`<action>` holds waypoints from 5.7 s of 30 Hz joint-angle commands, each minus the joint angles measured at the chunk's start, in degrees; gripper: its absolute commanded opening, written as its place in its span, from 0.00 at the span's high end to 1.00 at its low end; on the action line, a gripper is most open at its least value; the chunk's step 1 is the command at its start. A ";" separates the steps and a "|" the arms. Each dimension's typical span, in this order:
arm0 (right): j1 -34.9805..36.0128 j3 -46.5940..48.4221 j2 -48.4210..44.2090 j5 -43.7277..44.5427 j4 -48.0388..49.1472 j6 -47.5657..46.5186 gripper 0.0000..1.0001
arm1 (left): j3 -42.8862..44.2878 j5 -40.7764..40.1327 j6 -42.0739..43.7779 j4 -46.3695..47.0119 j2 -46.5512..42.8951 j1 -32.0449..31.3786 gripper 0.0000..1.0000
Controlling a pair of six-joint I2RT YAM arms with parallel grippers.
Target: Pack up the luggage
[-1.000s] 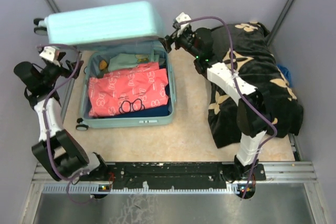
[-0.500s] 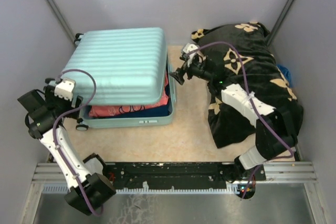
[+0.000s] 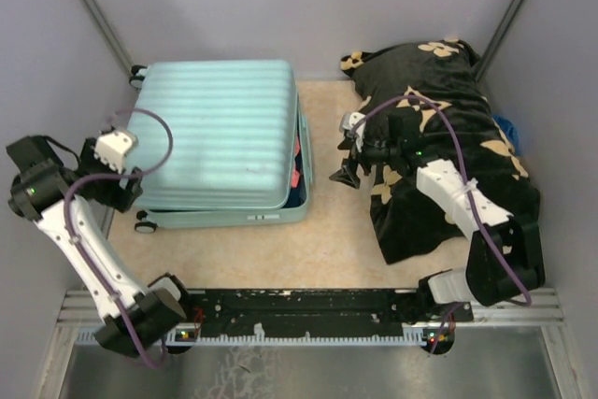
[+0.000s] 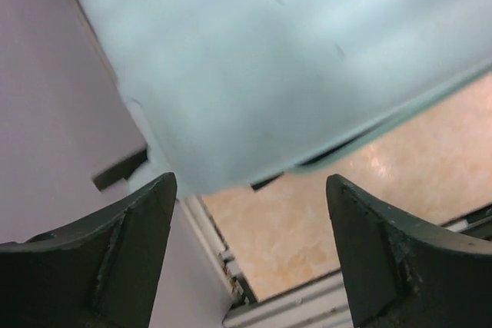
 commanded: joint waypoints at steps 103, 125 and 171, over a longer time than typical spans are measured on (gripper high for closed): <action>1.93 -8.43 6.03 19.74 27.66 43.76 0.60 | 10.38 -1.95 -49.06 59.91 48.94 -19.09 0.31; 2.37 1.07 15.16 20.32 26.34 45.43 0.62 | 21.12 -36.16 -69.03 69.43 53.11 -16.81 0.31; 7.37 38.50 50.31 13.01 39.86 43.10 0.59 | -41.07 17.80 -45.45 61.32 7.41 -37.19 0.35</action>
